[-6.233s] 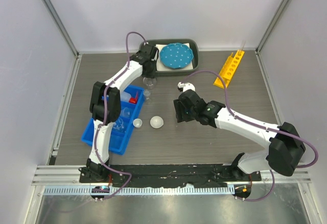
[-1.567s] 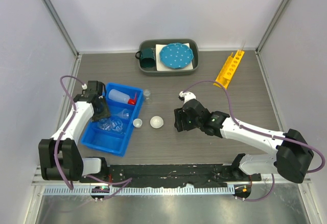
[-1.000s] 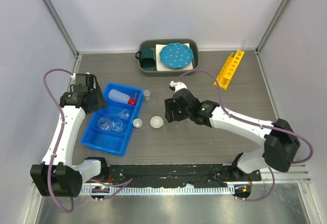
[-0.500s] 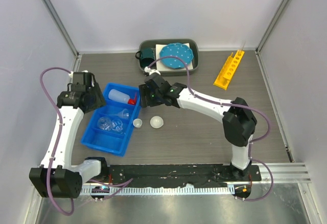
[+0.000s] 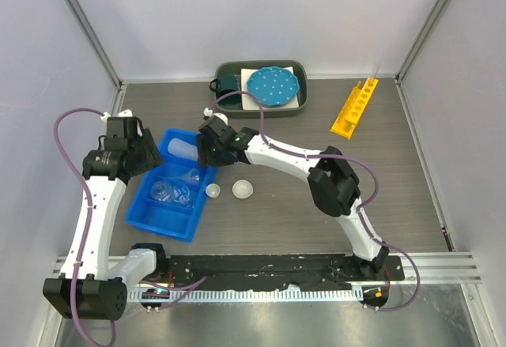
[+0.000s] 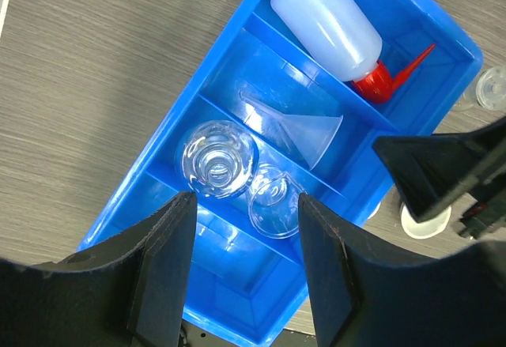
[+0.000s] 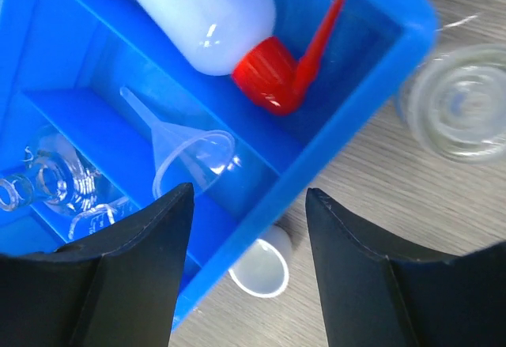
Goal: Organize the chemistry lab equipment
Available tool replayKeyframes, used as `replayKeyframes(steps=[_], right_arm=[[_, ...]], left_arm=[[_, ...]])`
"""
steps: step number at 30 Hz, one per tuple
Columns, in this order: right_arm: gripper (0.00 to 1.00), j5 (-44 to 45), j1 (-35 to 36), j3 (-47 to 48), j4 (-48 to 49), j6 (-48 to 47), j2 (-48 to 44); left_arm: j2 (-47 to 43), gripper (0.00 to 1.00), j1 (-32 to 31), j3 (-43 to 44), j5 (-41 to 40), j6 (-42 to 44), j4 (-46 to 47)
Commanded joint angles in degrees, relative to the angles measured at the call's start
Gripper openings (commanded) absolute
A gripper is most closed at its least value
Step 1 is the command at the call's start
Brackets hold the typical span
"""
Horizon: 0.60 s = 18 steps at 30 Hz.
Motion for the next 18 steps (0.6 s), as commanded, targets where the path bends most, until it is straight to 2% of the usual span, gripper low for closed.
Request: replayKeyframes(steps=[1, 12, 18], right_arm=[[0.64, 1.1, 2.3, 8.4, -3.2, 1.2, 2.8], [0.53, 2.3, 3.2, 10.5, -6.7, 2.0, 6.6], [0.32, 3.9, 3.3, 12.5, -9.1, 1.7, 8.0]], left_arm=[[-1.9, 0.58, 0.2, -1.5, 2.2, -0.5, 1.7], [-2.9, 0.58, 0.2, -3.4, 4.2, -0.7, 3.5], [-3.5, 0.59, 0.2, -3.9, 5.2, -0.8, 4.0]])
